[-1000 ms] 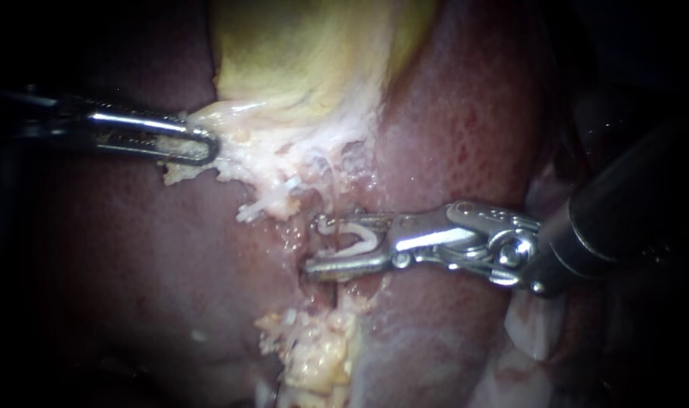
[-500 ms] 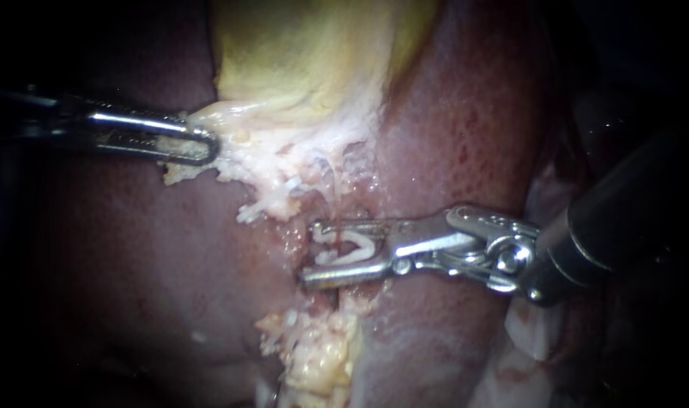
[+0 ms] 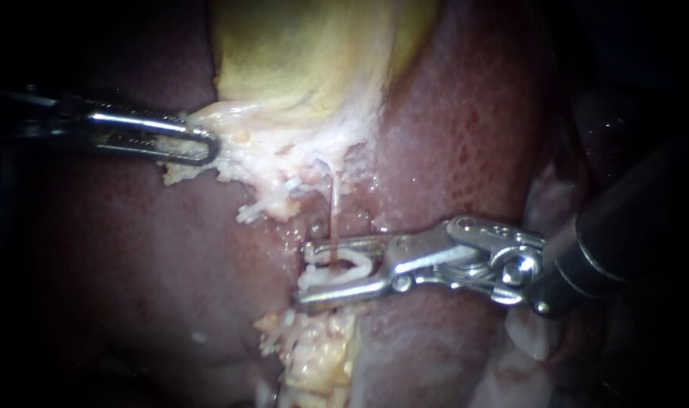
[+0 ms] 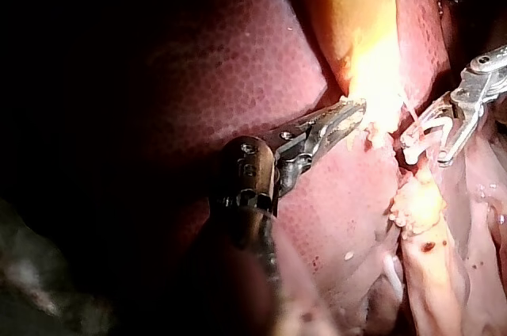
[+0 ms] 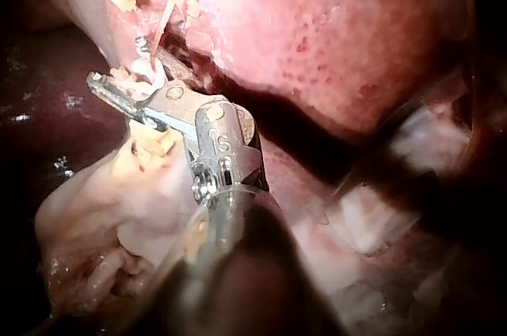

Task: Clipping second clip right tube

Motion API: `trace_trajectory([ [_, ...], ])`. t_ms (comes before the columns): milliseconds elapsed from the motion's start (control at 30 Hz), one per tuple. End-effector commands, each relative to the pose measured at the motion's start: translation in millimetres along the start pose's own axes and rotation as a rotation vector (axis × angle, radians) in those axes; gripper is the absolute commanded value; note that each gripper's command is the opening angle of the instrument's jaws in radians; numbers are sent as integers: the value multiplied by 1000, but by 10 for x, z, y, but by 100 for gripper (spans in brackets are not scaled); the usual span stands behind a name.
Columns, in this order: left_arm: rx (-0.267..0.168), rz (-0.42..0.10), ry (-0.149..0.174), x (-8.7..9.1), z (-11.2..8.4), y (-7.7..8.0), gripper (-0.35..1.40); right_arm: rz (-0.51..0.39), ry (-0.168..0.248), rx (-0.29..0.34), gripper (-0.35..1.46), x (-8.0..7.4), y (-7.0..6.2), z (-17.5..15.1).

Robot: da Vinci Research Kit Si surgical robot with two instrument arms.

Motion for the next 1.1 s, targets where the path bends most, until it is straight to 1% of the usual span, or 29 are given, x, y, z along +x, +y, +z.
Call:
trace_trajectory([
  [33, 0, 0, 0, 0, 0, 0, -35, 0, 1, -3, 37, 0, 1, -1],
  [200, 0, 0, 0, 0, 0, 0, -35, 0, 1, -3, 23, -1, 2, -4],
  [300, 0, 0, 0, 0, 0, 0, -35, 0, 3, -7, 5, -1, 2, -6],
  [467, 0, 0, 0, 0, 0, 0, -35, 0, 4, -9, -20, -2, 3, -9],
  [500, 0, 0, 0, 0, 0, 0, -35, 0, 4, -8, -31, -3, 3, -10],
  [533, 0, 0, 0, 0, 0, 0, -35, 11, 4, -8, -35, -3, 2, -11],
  [600, 0, 0, 0, 0, 0, 0, -35, 70, 6, -11, -35, -3, 2, -12],
  [667, 0, 0, 0, 0, 0, 0, -35, 105, 9, -16, -35, -5, 2, -13],
  [1100, 0, 0, 0, 0, 0, 0, -35, 102, 8, -17, -35, -9, 5, -13],
])
